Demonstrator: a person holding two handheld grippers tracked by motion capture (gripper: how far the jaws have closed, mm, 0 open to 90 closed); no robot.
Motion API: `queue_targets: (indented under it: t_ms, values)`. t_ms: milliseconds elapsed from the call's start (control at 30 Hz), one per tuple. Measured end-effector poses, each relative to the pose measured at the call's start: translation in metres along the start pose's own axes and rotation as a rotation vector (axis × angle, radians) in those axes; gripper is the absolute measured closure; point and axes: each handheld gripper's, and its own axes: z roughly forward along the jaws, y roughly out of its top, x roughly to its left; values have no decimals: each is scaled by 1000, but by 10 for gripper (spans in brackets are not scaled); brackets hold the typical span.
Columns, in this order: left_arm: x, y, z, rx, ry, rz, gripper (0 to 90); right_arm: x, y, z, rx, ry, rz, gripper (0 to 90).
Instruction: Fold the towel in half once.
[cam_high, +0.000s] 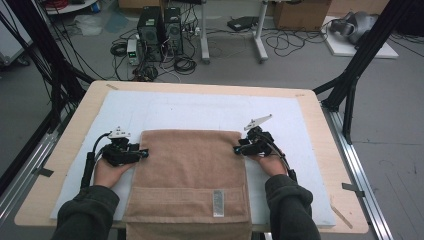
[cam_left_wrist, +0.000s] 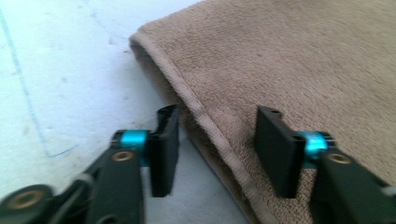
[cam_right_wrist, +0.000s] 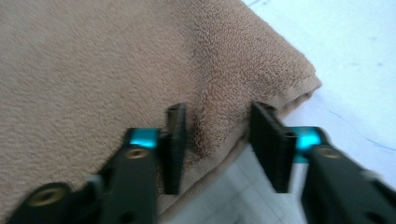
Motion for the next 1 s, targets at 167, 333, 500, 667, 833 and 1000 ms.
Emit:
queue_targets:
  t_ms: [167,333,500,667,833,1000]
  values:
    - [0,2,3,-1,-42,-34,788,-2,0,1,0,69,18,813]
    - [-3,10,1,-6,-5,21,841,-2,5,-6,-22,43,-2,825]
    - [-7,40,0,-68,51,57,847,-5,19,-19,-51,-15,-26,825]
    - [-3,81,-7,-155,88,65,848,-17,44,-42,-115,-86,-35,825]
    - [0,128,-16,-223,98,96,848,-27,77,-67,-144,-140,-71,825]
    - [11,156,-2,-232,129,77,790,-51,105,-78,-201,-211,-50,689]
